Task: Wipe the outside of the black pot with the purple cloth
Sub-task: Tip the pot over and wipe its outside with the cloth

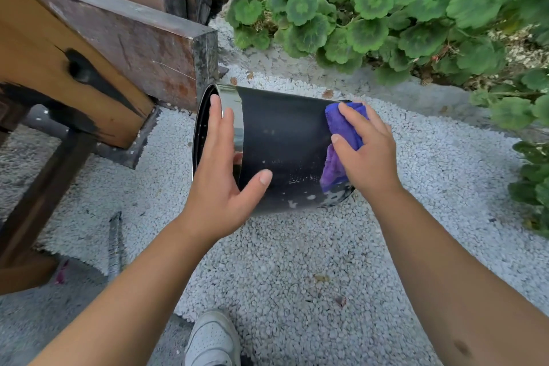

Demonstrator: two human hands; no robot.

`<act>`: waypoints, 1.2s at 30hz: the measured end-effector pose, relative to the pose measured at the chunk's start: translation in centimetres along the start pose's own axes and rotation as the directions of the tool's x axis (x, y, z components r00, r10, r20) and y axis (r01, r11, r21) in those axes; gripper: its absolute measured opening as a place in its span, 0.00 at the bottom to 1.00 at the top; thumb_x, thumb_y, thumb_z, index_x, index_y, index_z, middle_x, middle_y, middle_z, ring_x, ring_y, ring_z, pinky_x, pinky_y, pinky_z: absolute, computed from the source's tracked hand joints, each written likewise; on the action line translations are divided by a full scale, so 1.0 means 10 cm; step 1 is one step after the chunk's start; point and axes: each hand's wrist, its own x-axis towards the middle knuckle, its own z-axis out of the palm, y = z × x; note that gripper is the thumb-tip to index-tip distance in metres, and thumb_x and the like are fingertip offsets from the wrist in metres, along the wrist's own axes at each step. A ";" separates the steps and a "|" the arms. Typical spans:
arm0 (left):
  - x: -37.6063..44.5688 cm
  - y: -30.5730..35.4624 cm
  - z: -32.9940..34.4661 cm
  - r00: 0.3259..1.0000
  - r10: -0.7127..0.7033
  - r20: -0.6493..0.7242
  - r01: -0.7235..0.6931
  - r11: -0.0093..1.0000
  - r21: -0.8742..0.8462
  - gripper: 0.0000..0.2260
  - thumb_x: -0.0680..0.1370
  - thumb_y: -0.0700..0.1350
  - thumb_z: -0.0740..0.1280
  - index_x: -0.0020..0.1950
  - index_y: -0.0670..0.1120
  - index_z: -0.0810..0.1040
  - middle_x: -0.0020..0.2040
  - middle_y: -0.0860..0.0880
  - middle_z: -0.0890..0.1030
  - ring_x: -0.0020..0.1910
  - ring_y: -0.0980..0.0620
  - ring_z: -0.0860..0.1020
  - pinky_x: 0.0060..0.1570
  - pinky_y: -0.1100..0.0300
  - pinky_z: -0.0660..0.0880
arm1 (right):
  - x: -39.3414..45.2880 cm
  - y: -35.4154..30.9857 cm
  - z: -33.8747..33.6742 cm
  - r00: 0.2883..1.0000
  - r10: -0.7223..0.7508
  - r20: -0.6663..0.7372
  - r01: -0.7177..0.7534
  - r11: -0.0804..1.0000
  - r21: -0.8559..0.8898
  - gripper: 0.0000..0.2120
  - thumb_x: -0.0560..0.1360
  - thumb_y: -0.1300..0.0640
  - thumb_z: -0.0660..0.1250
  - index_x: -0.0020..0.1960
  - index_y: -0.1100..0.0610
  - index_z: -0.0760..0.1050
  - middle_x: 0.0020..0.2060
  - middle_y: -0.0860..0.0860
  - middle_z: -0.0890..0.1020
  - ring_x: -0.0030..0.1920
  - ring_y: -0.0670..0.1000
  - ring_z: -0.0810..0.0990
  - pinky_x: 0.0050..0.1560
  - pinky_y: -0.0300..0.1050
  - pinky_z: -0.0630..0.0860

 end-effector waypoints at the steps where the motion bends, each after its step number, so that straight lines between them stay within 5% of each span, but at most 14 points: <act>1: 0.01 0.02 -0.01 0.998 -0.056 -0.009 0.056 0.998 -0.008 0.41 0.78 0.59 0.61 0.81 0.44 0.42 0.81 0.50 0.37 0.80 0.53 0.40 0.74 0.39 0.58 | 0.05 -0.02 -0.03 1.000 0.009 0.023 -0.009 1.000 -0.005 0.24 0.73 0.52 0.67 0.69 0.41 0.73 0.70 0.45 0.69 0.66 0.50 0.67 0.67 0.35 0.58; 3: 0.05 0.03 -0.02 0.991 -0.132 -0.007 0.132 0.991 0.036 0.42 0.77 0.63 0.60 0.81 0.49 0.41 0.81 0.55 0.37 0.78 0.62 0.38 0.75 0.54 0.49 | 0.13 -0.04 -0.06 0.995 0.026 0.097 -0.021 0.998 -0.060 0.25 0.74 0.53 0.67 0.70 0.40 0.72 0.72 0.49 0.69 0.68 0.55 0.68 0.69 0.43 0.61; 5: 0.10 -0.01 -0.02 0.986 -0.168 -0.002 0.166 0.971 0.173 0.43 0.76 0.66 0.57 0.81 0.48 0.41 0.80 0.54 0.35 0.76 0.65 0.36 0.74 0.59 0.47 | 0.14 -0.05 -0.03 0.987 0.043 0.152 -0.025 0.993 -0.118 0.25 0.75 0.55 0.67 0.71 0.41 0.71 0.74 0.50 0.68 0.70 0.57 0.66 0.68 0.42 0.58; 7: 0.15 -0.06 -0.05 0.983 -0.185 -0.006 0.182 0.956 0.229 0.42 0.76 0.67 0.54 0.81 0.46 0.42 0.80 0.52 0.35 0.75 0.65 0.36 0.76 0.55 0.48 | 0.08 -0.07 0.03 0.989 0.049 0.137 -0.031 0.991 -0.129 0.25 0.76 0.57 0.66 0.71 0.43 0.70 0.74 0.51 0.66 0.70 0.57 0.64 0.66 0.39 0.55; 11: 0.15 -0.15 -0.08 0.986 -0.160 -0.040 0.165 0.970 0.181 0.43 0.76 0.71 0.48 0.81 0.43 0.44 0.81 0.51 0.39 0.73 0.71 0.36 0.65 0.80 0.41 | -0.06 -0.22 0.11 0.999 -0.025 0.027 0.029 0.991 -0.132 0.25 0.74 0.63 0.65 0.70 0.49 0.74 0.73 0.52 0.68 0.67 0.59 0.65 0.65 0.40 0.56; 15: 0.10 -0.17 -0.01 0.992 -0.093 -0.081 0.104 0.984 0.143 0.43 0.78 0.71 0.44 0.80 0.39 0.47 0.81 0.45 0.43 0.80 0.56 0.42 0.71 0.73 0.41 | -0.22 -0.67 0.20 0.981 -0.180 -0.076 0.180 0.984 -0.017 0.24 0.70 0.62 0.67 0.66 0.53 0.77 0.69 0.56 0.73 0.64 0.58 0.68 0.66 0.39 0.59; 18: 0.12 -0.09 0.05 0.998 0.006 -0.066 0.000 0.996 0.085 0.43 0.78 0.70 0.41 0.79 0.36 0.52 0.80 0.39 0.46 0.80 0.48 0.44 0.75 0.64 0.44 | -0.38 -1.03 0.38 0.937 -0.349 0.005 0.349 0.937 0.021 0.24 0.71 0.60 0.67 0.67 0.53 0.75 0.68 0.59 0.72 0.60 0.58 0.68 0.66 0.41 0.60; 22: 0.12 0.00 0.11 0.999 0.017 -0.049 -0.014 0.999 0.052 0.48 0.75 0.73 0.41 0.79 0.35 0.52 0.80 0.37 0.46 0.80 0.47 0.43 0.76 0.61 0.44 | -0.58 -1.05 0.49 0.937 -0.333 0.105 0.338 0.941 -0.027 0.22 0.77 0.54 0.63 0.70 0.57 0.74 0.71 0.62 0.69 0.61 0.64 0.69 0.66 0.59 0.68; 26: 0.09 0.00 0.08 0.999 0.008 -0.036 -0.004 0.995 0.102 0.48 0.76 0.73 0.43 0.78 0.33 0.48 0.80 0.36 0.44 0.80 0.44 0.44 0.77 0.58 0.44 | -0.58 -0.81 0.46 0.946 -0.320 0.050 0.324 0.942 -0.093 0.21 0.76 0.56 0.67 0.68 0.58 0.75 0.69 0.63 0.71 0.63 0.65 0.71 0.64 0.62 0.70; 32: 0.06 -0.02 0.06 0.998 -0.014 -0.060 0.020 0.995 0.097 0.48 0.76 0.73 0.45 0.79 0.34 0.48 0.80 0.38 0.43 0.80 0.49 0.43 0.74 0.68 0.43 | -0.56 -0.49 0.40 0.981 -0.195 0.007 0.195 0.975 -0.110 0.21 0.75 0.58 0.64 0.68 0.58 0.75 0.70 0.62 0.71 0.66 0.65 0.69 0.65 0.64 0.69; 36: 0.09 -0.02 0.04 0.998 -0.048 -0.040 0.054 0.983 0.175 0.45 0.77 0.70 0.51 0.80 0.37 0.46 0.81 0.42 0.41 0.77 0.62 0.37 0.66 0.80 0.43 | -0.52 -0.29 0.34 0.996 -0.093 -0.009 0.091 0.988 -0.123 0.21 0.76 0.55 0.63 0.69 0.54 0.74 0.72 0.58 0.69 0.70 0.64 0.65 0.67 0.66 0.66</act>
